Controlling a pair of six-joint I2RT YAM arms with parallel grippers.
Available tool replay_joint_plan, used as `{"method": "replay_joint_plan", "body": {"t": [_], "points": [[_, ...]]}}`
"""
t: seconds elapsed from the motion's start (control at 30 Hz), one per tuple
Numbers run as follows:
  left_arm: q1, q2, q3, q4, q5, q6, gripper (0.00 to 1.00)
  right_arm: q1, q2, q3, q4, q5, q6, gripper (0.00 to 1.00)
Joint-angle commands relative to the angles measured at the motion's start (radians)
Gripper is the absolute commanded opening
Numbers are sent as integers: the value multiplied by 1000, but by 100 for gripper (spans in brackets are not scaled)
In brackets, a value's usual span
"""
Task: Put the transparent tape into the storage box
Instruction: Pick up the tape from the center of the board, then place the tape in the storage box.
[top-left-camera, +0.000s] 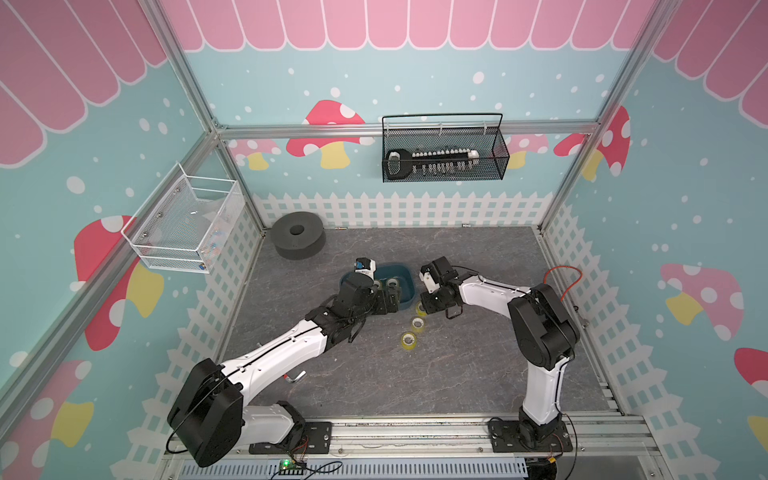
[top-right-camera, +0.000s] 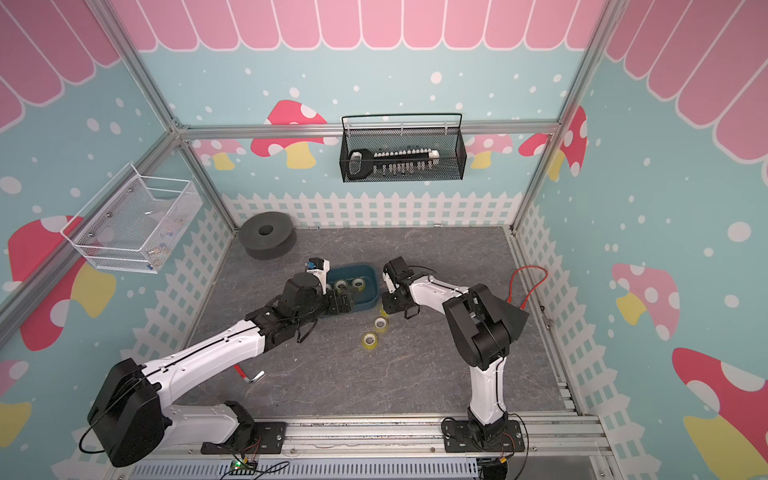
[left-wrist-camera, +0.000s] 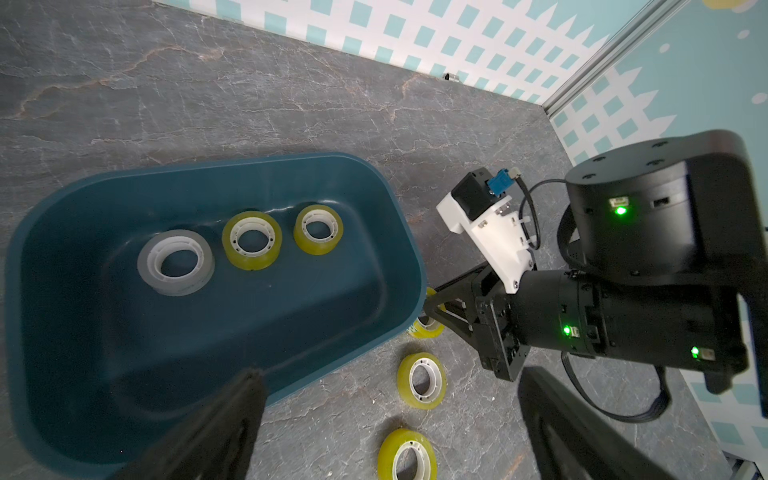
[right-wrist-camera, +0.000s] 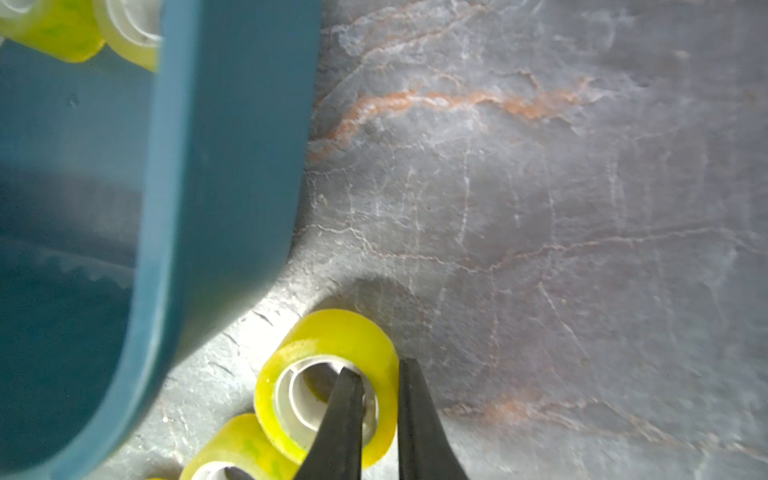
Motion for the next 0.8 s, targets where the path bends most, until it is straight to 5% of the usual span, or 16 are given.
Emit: {"method": "replay_joint_plan", "body": {"t": [0.0, 0.33, 0.77], "points": [[5, -11, 49, 18, -20, 27, 99, 1, -72, 13, -77, 50, -3, 0], [101, -38, 120, -6, 39, 50, 99, -14, -201, 221, -260, 136, -47, 0], [172, -72, 120, -32, 45, 60, 99, 66, 8, 570, -344, 55, -150, 0]]}}
